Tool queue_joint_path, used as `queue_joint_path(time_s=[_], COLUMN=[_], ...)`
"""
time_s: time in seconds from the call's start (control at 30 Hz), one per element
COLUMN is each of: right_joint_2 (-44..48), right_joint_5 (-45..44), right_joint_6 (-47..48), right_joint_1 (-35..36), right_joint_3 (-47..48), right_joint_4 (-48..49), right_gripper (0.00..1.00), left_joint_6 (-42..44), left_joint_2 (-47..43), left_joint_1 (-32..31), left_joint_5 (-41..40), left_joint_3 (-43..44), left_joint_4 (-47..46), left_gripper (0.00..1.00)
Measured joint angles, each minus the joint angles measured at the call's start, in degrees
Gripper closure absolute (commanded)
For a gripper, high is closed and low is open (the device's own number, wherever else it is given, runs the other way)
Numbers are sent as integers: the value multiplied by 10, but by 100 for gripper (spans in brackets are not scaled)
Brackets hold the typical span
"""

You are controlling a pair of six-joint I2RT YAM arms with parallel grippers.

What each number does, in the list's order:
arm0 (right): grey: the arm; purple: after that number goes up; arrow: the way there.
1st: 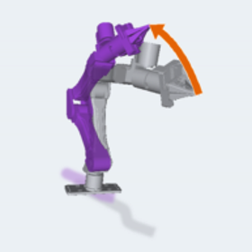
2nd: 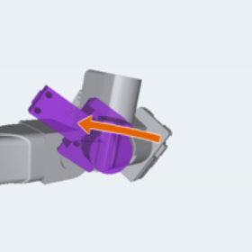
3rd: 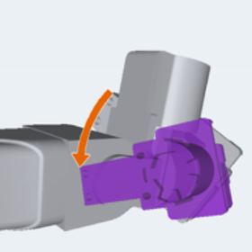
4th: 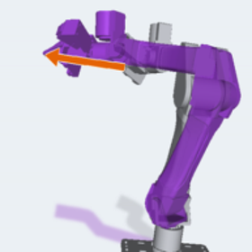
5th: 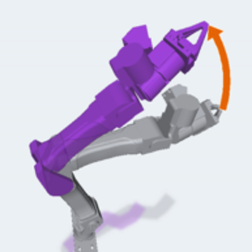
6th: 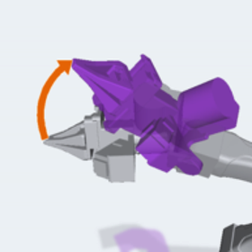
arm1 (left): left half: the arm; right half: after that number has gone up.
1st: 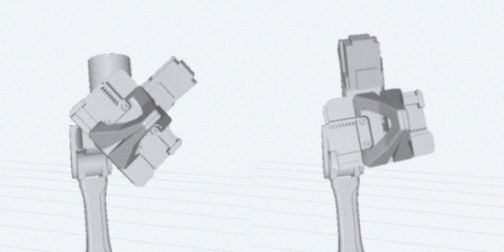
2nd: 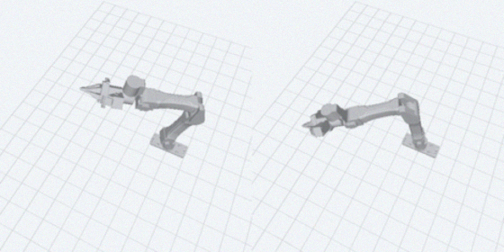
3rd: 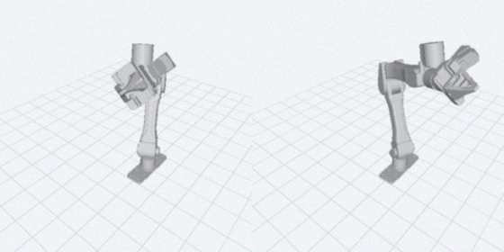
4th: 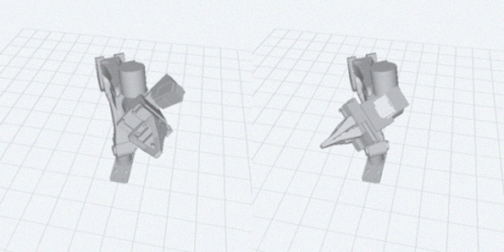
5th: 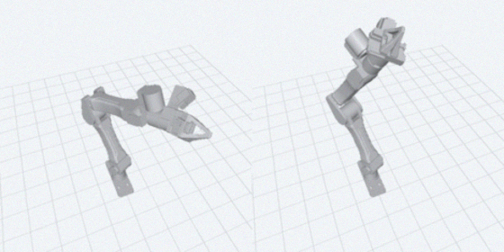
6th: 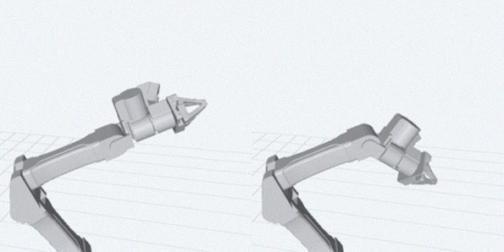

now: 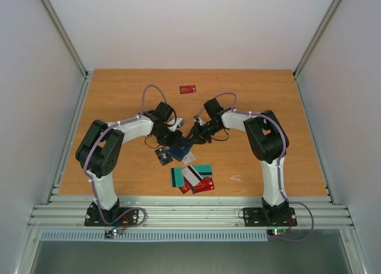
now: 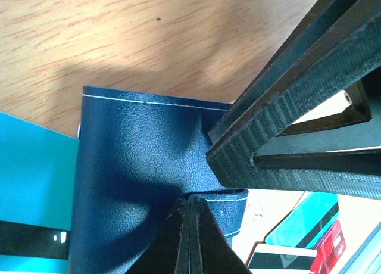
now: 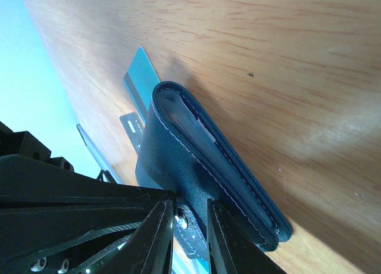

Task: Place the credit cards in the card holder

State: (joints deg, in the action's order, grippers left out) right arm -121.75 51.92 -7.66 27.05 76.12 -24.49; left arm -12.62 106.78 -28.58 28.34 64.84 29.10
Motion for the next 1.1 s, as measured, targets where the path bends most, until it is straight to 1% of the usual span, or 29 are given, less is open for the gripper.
queue_joint_path(time_s=[0.33,0.5,0.7,0.9,1.1], right_joint_2=[1,7,49,121,126], right_joint_5=[2,-9,-13,3,8], right_joint_6=[-3,7,17,5,-23], right_joint_1=[-1,0,0,2,24], right_joint_3=[-3,7,4,-53,-109], right_joint_4=[5,-11,-17,28,84], right_gripper=[81,80,80,82,89], left_joint_6=[-3,-6,-10,-11,-10], left_joint_2=[-2,-2,-5,-7,-7], left_joint_1=[3,4,4,4,4], left_joint_5=[11,15,17,17,17], left_joint_3=[-11,-15,-22,-26,-26], left_joint_4=[-16,-25,-35,-42,-42], left_gripper=[100,100,100,100,100])
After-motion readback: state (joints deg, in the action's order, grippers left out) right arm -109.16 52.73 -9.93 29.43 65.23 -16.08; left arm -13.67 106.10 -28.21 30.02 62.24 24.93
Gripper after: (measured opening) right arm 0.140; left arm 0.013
